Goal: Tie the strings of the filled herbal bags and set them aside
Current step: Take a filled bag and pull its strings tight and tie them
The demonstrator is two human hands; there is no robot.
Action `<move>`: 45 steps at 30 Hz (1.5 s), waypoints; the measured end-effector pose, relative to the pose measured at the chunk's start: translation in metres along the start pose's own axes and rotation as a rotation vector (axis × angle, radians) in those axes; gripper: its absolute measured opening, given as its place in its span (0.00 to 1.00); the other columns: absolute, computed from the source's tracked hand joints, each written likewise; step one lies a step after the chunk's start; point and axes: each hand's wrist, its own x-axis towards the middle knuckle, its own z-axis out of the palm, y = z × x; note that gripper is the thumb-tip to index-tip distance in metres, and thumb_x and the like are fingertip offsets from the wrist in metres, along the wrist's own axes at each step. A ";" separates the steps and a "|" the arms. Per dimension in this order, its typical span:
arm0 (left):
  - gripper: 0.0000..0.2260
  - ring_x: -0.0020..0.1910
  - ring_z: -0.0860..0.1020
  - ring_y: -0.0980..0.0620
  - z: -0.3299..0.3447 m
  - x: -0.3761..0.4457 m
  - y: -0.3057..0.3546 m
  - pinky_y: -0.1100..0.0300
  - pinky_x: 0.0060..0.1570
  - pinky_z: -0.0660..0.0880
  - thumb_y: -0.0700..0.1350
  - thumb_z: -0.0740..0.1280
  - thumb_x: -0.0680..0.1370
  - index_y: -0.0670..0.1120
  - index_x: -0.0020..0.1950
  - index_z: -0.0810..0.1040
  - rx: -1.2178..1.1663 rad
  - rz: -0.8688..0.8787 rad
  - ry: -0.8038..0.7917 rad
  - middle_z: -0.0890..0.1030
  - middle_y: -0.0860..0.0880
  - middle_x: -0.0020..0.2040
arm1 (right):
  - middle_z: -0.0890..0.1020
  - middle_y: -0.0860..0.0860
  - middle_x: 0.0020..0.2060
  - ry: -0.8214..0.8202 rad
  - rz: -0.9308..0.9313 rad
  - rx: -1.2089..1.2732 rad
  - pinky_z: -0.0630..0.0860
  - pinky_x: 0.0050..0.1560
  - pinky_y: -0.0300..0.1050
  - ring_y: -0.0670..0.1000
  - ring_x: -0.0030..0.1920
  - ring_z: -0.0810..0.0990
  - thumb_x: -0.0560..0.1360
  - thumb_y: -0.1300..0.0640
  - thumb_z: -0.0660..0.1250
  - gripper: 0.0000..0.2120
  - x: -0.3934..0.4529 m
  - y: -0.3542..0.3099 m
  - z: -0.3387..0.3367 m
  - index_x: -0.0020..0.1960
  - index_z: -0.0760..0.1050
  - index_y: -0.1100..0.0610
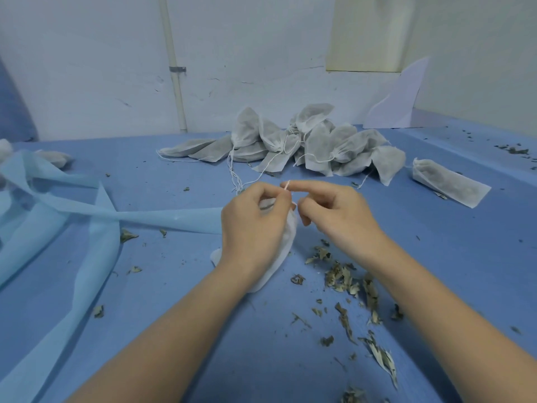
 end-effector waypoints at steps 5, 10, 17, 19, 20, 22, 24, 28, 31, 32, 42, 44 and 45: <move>0.07 0.42 0.81 0.56 -0.003 0.003 -0.002 0.57 0.52 0.76 0.44 0.68 0.76 0.50 0.37 0.80 -0.141 -0.035 -0.008 0.83 0.56 0.35 | 0.74 0.43 0.27 0.062 0.064 0.115 0.66 0.33 0.35 0.43 0.28 0.68 0.73 0.55 0.70 0.04 0.004 0.009 -0.005 0.46 0.76 0.50; 0.08 0.41 0.80 0.57 -0.004 0.004 0.000 0.61 0.50 0.74 0.41 0.68 0.76 0.50 0.38 0.81 -0.267 -0.042 -0.102 0.83 0.54 0.35 | 0.81 0.48 0.35 -0.070 0.155 0.200 0.68 0.34 0.32 0.39 0.29 0.70 0.73 0.50 0.70 0.08 0.008 0.012 -0.012 0.46 0.84 0.54; 0.10 0.38 0.76 0.62 -0.011 0.004 0.008 0.73 0.41 0.68 0.44 0.68 0.75 0.55 0.36 0.81 -0.041 0.116 -0.217 0.80 0.56 0.34 | 0.63 0.46 0.26 -0.136 0.271 0.389 0.56 0.27 0.36 0.46 0.29 0.58 0.61 0.47 0.74 0.22 0.011 0.009 -0.019 0.41 0.81 0.66; 0.06 0.40 0.73 0.57 -0.010 0.005 0.008 0.70 0.40 0.65 0.45 0.68 0.76 0.51 0.39 0.82 0.232 0.252 -0.164 0.78 0.53 0.35 | 0.65 0.47 0.27 -0.150 0.342 0.466 0.56 0.26 0.37 0.46 0.28 0.57 0.66 0.49 0.73 0.23 0.012 0.009 -0.020 0.43 0.79 0.70; 0.05 0.41 0.72 0.54 -0.009 0.006 0.007 0.67 0.39 0.62 0.45 0.68 0.76 0.49 0.41 0.82 0.352 0.320 -0.134 0.77 0.53 0.35 | 0.68 0.48 0.27 -0.160 0.382 0.523 0.56 0.25 0.36 0.45 0.27 0.58 0.69 0.49 0.72 0.19 0.013 0.009 -0.020 0.41 0.80 0.67; 0.05 0.42 0.69 0.53 -0.008 0.008 0.002 0.65 0.39 0.58 0.44 0.67 0.76 0.46 0.44 0.82 0.502 0.408 -0.080 0.77 0.52 0.36 | 0.70 0.48 0.28 -0.183 0.407 0.605 0.56 0.25 0.35 0.45 0.27 0.59 0.67 0.46 0.72 0.14 0.013 0.008 -0.021 0.37 0.82 0.58; 0.05 0.44 0.67 0.53 -0.009 0.009 -0.002 0.66 0.39 0.57 0.44 0.67 0.76 0.45 0.45 0.82 0.572 0.444 -0.052 0.77 0.50 0.38 | 0.68 0.46 0.27 -0.177 0.352 0.533 0.56 0.27 0.35 0.44 0.27 0.60 0.65 0.48 0.74 0.11 0.011 0.007 -0.018 0.37 0.84 0.56; 0.05 0.47 0.69 0.52 -0.005 0.006 -0.005 0.64 0.41 0.60 0.46 0.66 0.76 0.47 0.45 0.81 0.581 0.377 -0.086 0.76 0.53 0.38 | 0.71 0.39 0.21 -0.059 0.281 0.291 0.63 0.26 0.29 0.41 0.23 0.67 0.72 0.56 0.72 0.05 0.006 0.009 -0.011 0.44 0.85 0.57; 0.05 0.48 0.75 0.53 -0.005 0.006 -0.001 0.62 0.44 0.66 0.47 0.66 0.76 0.51 0.42 0.81 0.416 0.175 -0.063 0.82 0.53 0.42 | 0.73 0.37 0.20 -0.014 0.242 0.269 0.65 0.27 0.27 0.37 0.24 0.71 0.73 0.57 0.71 0.05 0.006 0.009 -0.008 0.46 0.84 0.57; 0.06 0.48 0.77 0.54 -0.005 0.007 0.001 0.63 0.45 0.68 0.47 0.66 0.76 0.51 0.41 0.81 0.361 0.117 -0.060 0.82 0.54 0.42 | 0.72 0.38 0.21 -0.003 0.242 0.290 0.64 0.27 0.28 0.39 0.24 0.70 0.73 0.57 0.71 0.04 0.006 0.008 -0.008 0.45 0.84 0.56; 0.12 0.36 0.74 0.55 -0.003 0.011 0.010 0.61 0.41 0.69 0.42 0.66 0.75 0.50 0.32 0.76 0.002 -0.172 -0.133 0.76 0.57 0.28 | 0.66 0.47 0.27 -0.185 0.526 0.990 0.49 0.27 0.34 0.43 0.28 0.54 0.66 0.60 0.66 0.05 0.007 0.001 0.001 0.36 0.80 0.60; 0.06 0.40 0.75 0.56 -0.002 0.008 0.011 0.62 0.45 0.70 0.42 0.68 0.75 0.53 0.41 0.76 0.054 -0.048 -0.062 0.78 0.57 0.35 | 0.66 0.47 0.27 -0.172 0.531 0.983 0.50 0.26 0.34 0.43 0.26 0.55 0.68 0.60 0.66 0.05 0.007 0.000 0.001 0.39 0.79 0.60; 0.05 0.43 0.75 0.56 -0.002 0.005 0.011 0.62 0.48 0.71 0.42 0.68 0.74 0.53 0.44 0.77 0.083 0.027 -0.023 0.79 0.57 0.39 | 0.66 0.47 0.27 -0.160 0.536 0.984 0.50 0.26 0.33 0.43 0.25 0.55 0.70 0.60 0.65 0.05 0.007 -0.001 0.001 0.40 0.78 0.60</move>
